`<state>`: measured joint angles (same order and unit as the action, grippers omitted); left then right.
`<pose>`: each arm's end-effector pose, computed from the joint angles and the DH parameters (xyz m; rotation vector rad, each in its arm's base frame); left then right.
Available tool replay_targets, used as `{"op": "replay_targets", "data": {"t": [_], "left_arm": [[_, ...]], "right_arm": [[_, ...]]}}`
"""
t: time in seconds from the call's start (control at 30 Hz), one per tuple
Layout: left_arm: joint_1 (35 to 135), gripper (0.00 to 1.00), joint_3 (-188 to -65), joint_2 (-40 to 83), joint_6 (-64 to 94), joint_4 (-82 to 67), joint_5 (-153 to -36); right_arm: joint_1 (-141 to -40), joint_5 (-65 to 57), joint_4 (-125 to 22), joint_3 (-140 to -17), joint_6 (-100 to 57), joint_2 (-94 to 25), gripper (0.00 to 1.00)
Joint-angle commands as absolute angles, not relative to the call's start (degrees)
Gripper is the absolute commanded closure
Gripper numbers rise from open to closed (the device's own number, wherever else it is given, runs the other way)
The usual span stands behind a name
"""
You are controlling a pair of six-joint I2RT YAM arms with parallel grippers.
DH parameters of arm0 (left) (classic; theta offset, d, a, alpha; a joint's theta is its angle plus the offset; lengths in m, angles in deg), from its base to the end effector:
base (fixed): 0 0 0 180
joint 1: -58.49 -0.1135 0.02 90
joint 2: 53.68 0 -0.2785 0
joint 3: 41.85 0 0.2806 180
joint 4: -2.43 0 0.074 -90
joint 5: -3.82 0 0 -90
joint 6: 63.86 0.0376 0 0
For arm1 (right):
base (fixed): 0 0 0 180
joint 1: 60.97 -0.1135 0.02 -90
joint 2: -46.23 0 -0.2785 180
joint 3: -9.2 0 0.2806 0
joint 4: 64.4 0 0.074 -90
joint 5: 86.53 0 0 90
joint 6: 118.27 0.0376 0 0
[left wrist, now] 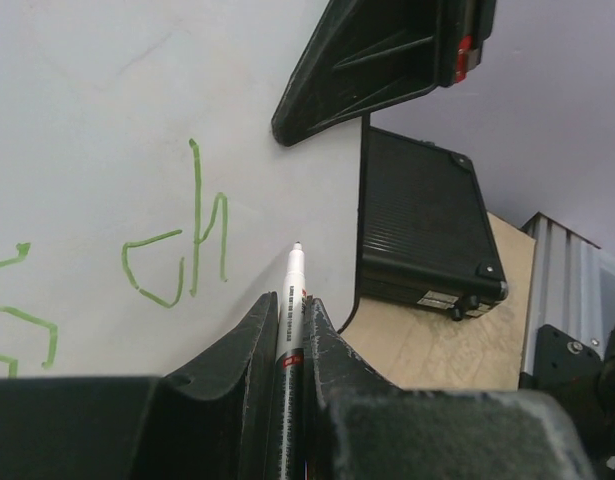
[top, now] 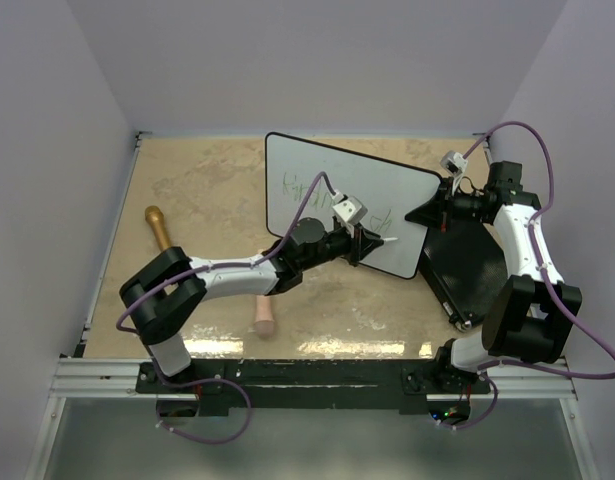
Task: Write a sentence on the whiteboard
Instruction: Write on the whiteboard at the center of the board.
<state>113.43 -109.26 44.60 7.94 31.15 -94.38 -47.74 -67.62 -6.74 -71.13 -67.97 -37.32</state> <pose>0.2323 -0.3404 0.2410 0.6543 1.5937 -1.0852 0.3107 -0.0365 0.2992 -0.8034 1.8260 1.0275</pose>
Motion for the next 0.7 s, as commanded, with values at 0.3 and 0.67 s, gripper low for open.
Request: {"op": "replay_targets", "data": {"t": [0.3, 0.67], "left_arm": [[113.6, 1.0, -114.14, 46.0, 11.64, 30.34, -90.66], [113.51, 1.0, -114.75, 45.29, 12.43, 30.69, -89.87]], "right_arm": [[-48.05, -64.91, -6.88, -71.7, -69.93, -35.95, 1.0], [-47.97, -64.83, -6.8, -71.7, -70.11, -35.86, 1.0]]}}
